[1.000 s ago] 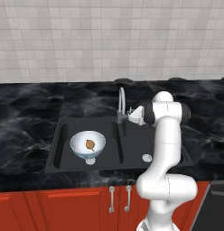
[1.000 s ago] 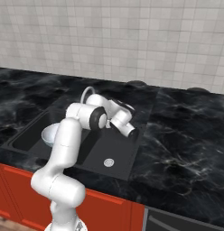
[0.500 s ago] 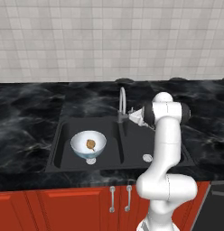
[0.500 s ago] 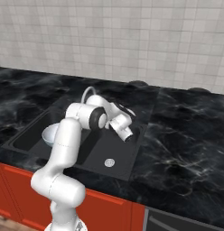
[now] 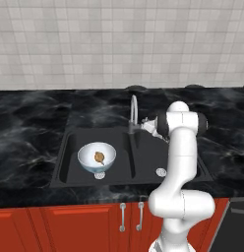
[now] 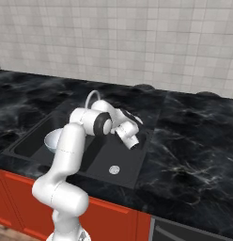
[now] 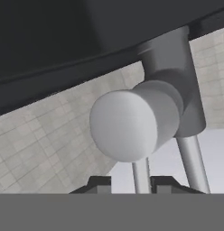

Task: Pick the onion from the cabinet and place it in the bowl. Then pick the bowl and place it in the sink. Then turn on the sink facuet.

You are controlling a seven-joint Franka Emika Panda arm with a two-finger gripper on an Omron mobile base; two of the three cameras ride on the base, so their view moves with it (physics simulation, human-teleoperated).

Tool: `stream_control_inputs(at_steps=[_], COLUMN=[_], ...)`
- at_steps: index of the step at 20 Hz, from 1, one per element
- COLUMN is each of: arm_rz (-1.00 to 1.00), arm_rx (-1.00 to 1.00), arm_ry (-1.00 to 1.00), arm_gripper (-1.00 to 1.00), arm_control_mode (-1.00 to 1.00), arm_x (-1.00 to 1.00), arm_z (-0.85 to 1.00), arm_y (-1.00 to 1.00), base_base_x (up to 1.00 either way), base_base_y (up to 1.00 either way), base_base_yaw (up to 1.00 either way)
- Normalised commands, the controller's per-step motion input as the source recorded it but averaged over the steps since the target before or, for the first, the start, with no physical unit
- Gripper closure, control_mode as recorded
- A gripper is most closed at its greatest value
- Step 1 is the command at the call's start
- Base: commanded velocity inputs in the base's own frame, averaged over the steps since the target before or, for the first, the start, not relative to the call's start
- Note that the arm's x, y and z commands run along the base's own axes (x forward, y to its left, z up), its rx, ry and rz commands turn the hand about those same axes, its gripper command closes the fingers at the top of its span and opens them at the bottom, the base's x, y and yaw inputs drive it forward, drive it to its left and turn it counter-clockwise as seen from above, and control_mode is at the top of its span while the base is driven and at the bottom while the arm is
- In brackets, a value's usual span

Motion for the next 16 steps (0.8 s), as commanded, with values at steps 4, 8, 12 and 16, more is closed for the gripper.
stream_control_inputs(at_steps=[4, 8, 12, 16], arm_rz=[0.0, 0.0, 0.0, 0.0], arm_rx=[0.16, 0.15, 0.12, 0.1], arm_ry=[0.01, 0.0, 0.0, 0.0], arm_gripper=[1.0, 1.0, 1.0, 1.0], arm_control_mode=[-1.0, -1.0, -1.0, -1.0], arm_x=[-0.05, -0.09, -0.08, -0.12], arm_z=[0.0, 0.0, -0.02, -0.12], arm_y=[-0.84, -0.82, -0.75, -0.72], base_base_x=[0.0, 0.0, 0.0, 0.0], base_base_y=[0.0, 0.0, 0.0, 0.0], base_base_yaw=[0.0, 0.0, 0.0, 0.0])
